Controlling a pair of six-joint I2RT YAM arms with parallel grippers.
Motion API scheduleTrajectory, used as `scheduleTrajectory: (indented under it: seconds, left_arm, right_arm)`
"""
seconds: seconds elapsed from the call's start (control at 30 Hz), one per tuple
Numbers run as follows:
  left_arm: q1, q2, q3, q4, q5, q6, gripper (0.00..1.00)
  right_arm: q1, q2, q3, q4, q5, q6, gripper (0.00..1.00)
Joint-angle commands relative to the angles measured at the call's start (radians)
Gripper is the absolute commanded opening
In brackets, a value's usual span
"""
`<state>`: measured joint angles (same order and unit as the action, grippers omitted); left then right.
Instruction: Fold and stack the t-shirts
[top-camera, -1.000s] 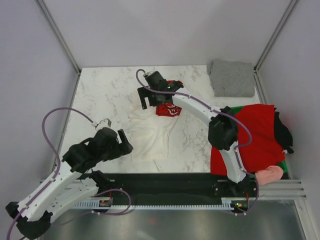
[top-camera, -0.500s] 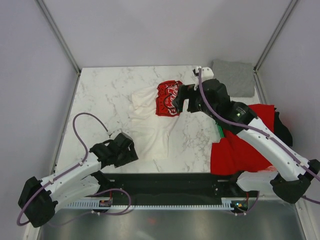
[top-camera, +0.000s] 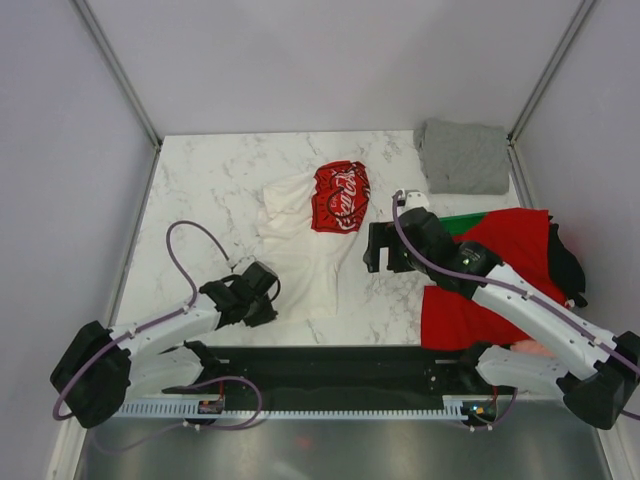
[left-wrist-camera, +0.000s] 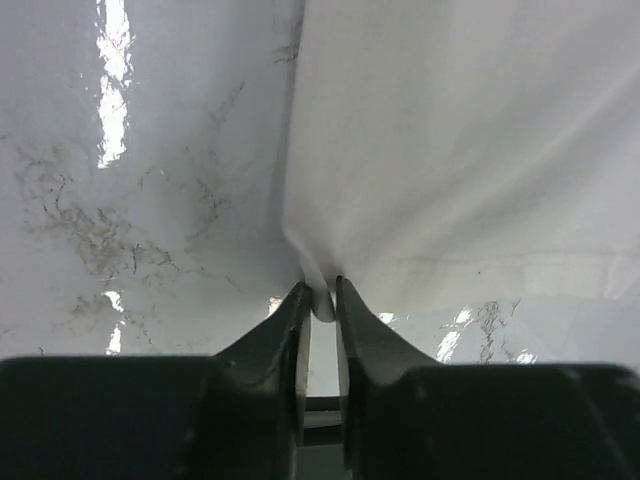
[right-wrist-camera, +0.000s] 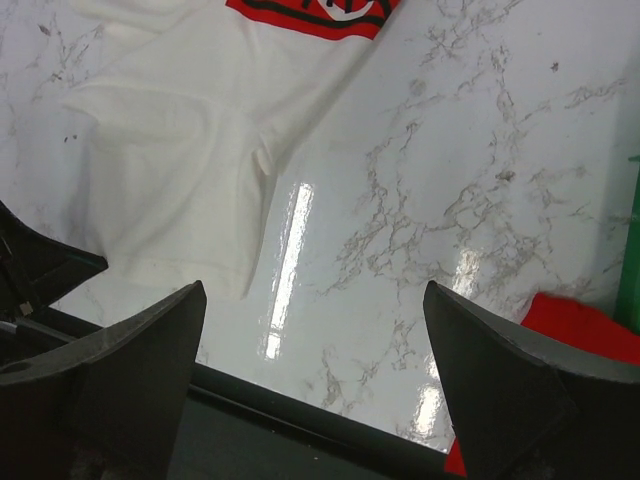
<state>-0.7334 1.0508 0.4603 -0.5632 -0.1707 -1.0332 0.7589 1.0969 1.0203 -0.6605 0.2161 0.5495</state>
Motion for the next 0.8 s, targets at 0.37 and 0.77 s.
scheduleTrajectory:
  seconds: [0.37, 0.77]
  left_arm:
    - [-0.008, 0.248, 0.929, -0.125, -0.073, 0.277, 0.02]
    - [-0.008, 0.609, 1.790, -0.237, -0.021, 0.446, 0.02]
  right_arm:
    - [0.037, -0.080, -0.252, 0.125, -0.061, 0.151, 0.98]
    - [0.256, 0.037, -0.186, 0.320, 0.038, 0.167, 0.98]
